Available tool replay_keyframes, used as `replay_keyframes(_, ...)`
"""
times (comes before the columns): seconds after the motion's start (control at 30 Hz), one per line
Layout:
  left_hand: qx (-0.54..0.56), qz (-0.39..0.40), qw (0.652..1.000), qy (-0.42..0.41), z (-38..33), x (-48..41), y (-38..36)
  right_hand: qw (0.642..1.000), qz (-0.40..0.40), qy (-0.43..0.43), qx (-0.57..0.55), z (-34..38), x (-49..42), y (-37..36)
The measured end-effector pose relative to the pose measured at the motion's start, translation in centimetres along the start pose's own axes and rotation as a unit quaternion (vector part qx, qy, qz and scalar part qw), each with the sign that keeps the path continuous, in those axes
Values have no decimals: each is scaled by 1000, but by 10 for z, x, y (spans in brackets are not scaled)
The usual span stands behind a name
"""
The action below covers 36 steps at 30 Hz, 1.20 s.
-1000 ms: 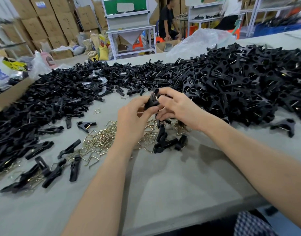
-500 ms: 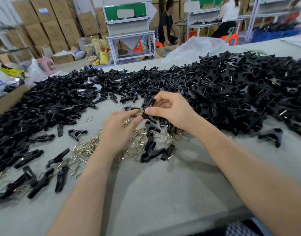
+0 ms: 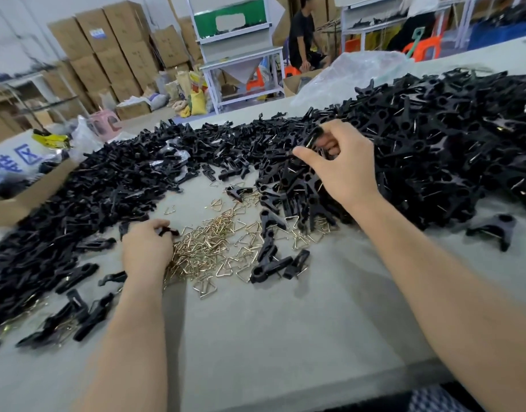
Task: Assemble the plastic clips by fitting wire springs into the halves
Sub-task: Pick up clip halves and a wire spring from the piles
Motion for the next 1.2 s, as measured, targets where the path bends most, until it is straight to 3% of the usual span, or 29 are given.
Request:
replay_keyframes(0.27,127,-58,988,-69,-20,15,14,998,-49,-35,26,-13,2,14)
replay_keyframes(0.43,294,-75,948,-101,-26,24,22,976,32,-127,177,-27,3,-7)
replay_keyframes(0.5,358,-29,925,-123,-35,26,18,973,30,-97,209,-13,6,-13)
replay_keyframes(0.57,380,15,910,-168,-54,33,14,984,48,-22,167,10,9,-24)
replay_keyframes(0.63,358,63,907,-212,-78,43,4,983,150,64,81,36,19,-53)
replay_keyframes(0.73,337,129,901,-242,-105,59,-24,937,312,156,26,72,47,-101)
replay_keyframes(0.83,351,170,893,-225,-108,66,-42,936,295,192,18,79,51,-108)
replay_keyframes(0.9,394,205,871,-209,-108,67,-43,954,262,147,8,68,43,-99)
replay_keyframes(0.93,373,185,884,-211,-105,63,-35,965,234,119,4,61,37,-91)
replay_keyframes(0.97,298,140,921,-208,-98,57,-22,976,199,93,2,53,32,-80)
replay_keyframes(1.03,88,31,988,-122,-62,36,7,989,132,57,20,39,22,-58)
replay_keyframes(1.07,13,21,999,-33,-35,27,16,992,109,44,52,35,19,-50)
replay_keyframes(1.13,-63,88,989,101,11,18,17,980,89,2,176,21,16,-43)
replay_keyframes(1.2,-106,153,977,102,20,17,7,948,107,-48,295,7,18,-47)
Point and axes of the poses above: each hand's wrist, its own x-axis away from the middle knuckle, its own y-axis out of the back of the hand, z = x × y, the point moved 10 cm from there along -x, towards the middle knuckle, and after that the axes turned 12 degrees about z, right-handed, at the moved point
